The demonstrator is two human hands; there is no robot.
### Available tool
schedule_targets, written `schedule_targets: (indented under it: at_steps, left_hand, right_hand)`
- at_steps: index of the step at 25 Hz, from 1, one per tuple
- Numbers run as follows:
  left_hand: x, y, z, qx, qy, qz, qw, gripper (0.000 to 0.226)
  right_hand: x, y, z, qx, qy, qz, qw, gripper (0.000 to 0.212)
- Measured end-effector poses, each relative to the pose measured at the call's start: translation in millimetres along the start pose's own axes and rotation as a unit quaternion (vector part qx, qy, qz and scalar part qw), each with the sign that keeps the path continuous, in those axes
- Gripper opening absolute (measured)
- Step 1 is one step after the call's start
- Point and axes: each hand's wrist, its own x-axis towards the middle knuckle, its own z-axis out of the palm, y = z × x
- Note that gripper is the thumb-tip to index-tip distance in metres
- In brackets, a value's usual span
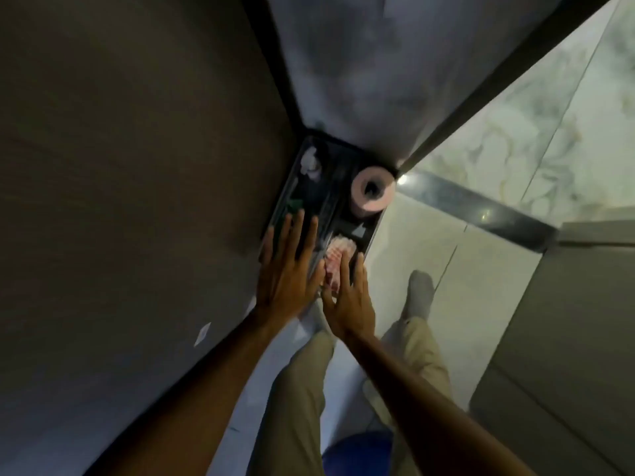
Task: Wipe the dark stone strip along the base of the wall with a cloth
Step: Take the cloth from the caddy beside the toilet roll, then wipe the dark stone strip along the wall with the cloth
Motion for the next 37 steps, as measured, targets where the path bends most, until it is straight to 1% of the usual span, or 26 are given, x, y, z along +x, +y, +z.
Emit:
schedule_targets:
  at_steps: [1, 3, 4, 6, 8, 9, 11, 15, 17, 19, 22, 23, 25, 28, 30, 32, 35, 37]
  left_hand:
    - [22, -6, 23, 0.002, 0.000, 0.021, 1.000, 0.082]
    - [66, -15, 63, -0.003, 0.010, 0.036, 0.999, 0.086]
    - [91, -20, 84, 0.000, 0.019, 0.060, 0.998, 0.086]
    - [113, -19, 126, 0.004, 0.024, 0.093, 0.995, 0.084]
    - [127, -19, 165, -0.005, 0.046, 0.112, 0.993, 0.082]
    - [131, -19, 175, 0.003, 0.061, 0.105, 0.993, 0.080]
    - [135, -20, 187, 0.016, 0.090, 0.082, 0.992, 0.078]
    - [136, -20, 193, 0.020, 0.118, 0.096, 0.988, 0.079]
    - [136, -21, 192, 0.018, 0.116, 0.099, 0.988, 0.080]
    - [136, -21, 183, 0.012, 0.095, 0.099, 0.990, 0.082]
    - [121, -19, 152, -0.006, 0.059, 0.084, 0.995, 0.086]
    - [114, -17, 139, -0.013, 0.040, 0.075, 0.996, 0.086]
    - [96, -6, 101, -0.019, 0.022, 0.067, 0.997, 0.086]
    - [68, 27, 34, -0.014, 0.020, 0.076, 0.997, 0.082]
    - [54, 57, 3, -0.029, 0.029, 0.096, 0.994, 0.079]
    - [49, 90, -17, -0.026, 0.030, 0.123, 0.992, 0.077]
    - [63, 151, -37, 0.001, 0.029, 0.165, 0.986, 0.078]
    - [86, 196, -38, 0.013, 0.008, 0.164, 0.986, 0.078]
  right_hand:
    - [27, 9, 26, 0.017, 0.007, 0.017, 1.000, 0.088]
    - [75, 21, 55, 0.046, -0.010, 0.072, 0.996, 0.094]
    - [103, 29, 69, 0.056, -0.017, 0.095, 0.994, 0.097]
    - [130, 45, 93, 0.076, -0.014, 0.125, 0.989, 0.095]
    - [146, 67, 114, 0.053, 0.006, 0.130, 0.990, 0.092]
    - [151, 72, 123, 0.013, 0.022, 0.128, 0.992, 0.093]
    - [154, 77, 133, -0.039, 0.036, 0.121, 0.991, 0.101]
    - [154, 74, 128, -0.031, 0.027, 0.132, 0.990, 0.107]
    - [149, 75, 120, -0.022, 0.027, 0.118, 0.992, 0.102]
    - [138, 70, 108, -0.001, 0.021, 0.100, 0.995, 0.088]
    - [110, 51, 72, 0.105, 0.043, 0.100, 0.988, 0.057]
    - [101, 46, 55, 0.128, 0.049, 0.094, 0.986, 0.051]
    - [75, 33, 7, 0.137, 0.065, 0.061, 0.987, 0.044]
    - [34, 19, -82, 0.153, 0.124, 0.022, 0.980, 0.043]
    - [14, 14, -141, 0.154, 0.176, 0.021, 0.972, 0.044]
    - [3, 17, -195, 0.164, 0.212, 0.038, 0.963, 0.045]
    - [5, 32, -275, 0.180, 0.237, 0.054, 0.953, 0.045]
    - [20, 52, -322, 0.194, 0.234, 0.054, 0.951, 0.045]
